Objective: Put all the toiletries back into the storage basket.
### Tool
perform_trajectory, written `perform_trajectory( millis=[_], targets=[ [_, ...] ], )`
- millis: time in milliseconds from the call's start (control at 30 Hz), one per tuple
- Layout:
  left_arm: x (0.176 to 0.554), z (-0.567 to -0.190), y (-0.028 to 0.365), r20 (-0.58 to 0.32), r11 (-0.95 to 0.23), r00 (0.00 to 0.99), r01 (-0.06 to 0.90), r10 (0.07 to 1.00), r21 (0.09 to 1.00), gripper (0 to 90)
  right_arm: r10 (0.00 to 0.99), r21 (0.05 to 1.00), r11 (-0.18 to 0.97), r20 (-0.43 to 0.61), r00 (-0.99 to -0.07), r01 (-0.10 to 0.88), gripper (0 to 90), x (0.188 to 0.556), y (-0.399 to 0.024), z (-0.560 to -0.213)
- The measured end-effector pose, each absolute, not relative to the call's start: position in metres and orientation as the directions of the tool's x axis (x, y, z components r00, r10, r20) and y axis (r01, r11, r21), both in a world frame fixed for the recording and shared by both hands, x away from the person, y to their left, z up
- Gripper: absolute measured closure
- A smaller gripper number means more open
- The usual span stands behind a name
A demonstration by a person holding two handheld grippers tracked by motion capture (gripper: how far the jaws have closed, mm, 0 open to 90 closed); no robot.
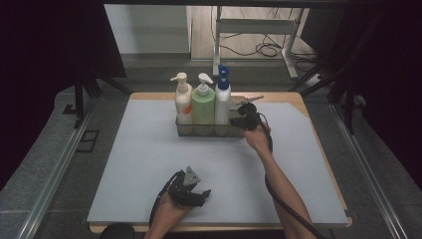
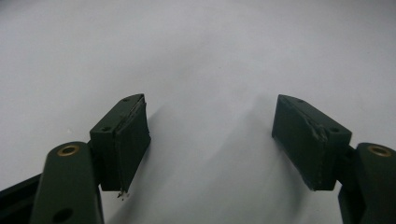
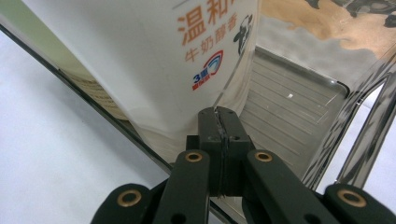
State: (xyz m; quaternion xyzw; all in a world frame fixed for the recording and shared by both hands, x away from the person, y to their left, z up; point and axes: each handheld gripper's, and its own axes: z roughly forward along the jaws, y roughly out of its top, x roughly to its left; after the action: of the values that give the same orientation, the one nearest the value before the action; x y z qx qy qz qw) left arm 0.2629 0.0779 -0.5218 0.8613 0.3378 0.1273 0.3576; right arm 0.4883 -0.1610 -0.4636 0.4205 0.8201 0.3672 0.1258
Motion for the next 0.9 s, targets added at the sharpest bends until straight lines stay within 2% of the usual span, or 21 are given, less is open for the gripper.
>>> perform_trajectory(
  millis=[600,900],
  targets=[
    [0.263,-0.5221,0.0778,-0.023,-0.514,0.739,0.49,0.674,0.704,26.6,0.78,0.712,0.369,0.112,-0.615,0.598,89.4,0.4868,-0.1614,-0.4625],
    [0.263,-0.522,0.0778,-0.022,-0.514,0.739,0.489,0.673,0.705,26.6,0.777,0.721,0.368,0.107,-0.62,0.587,83.6,0.4834,-0.1646,-0.4567]
  ],
)
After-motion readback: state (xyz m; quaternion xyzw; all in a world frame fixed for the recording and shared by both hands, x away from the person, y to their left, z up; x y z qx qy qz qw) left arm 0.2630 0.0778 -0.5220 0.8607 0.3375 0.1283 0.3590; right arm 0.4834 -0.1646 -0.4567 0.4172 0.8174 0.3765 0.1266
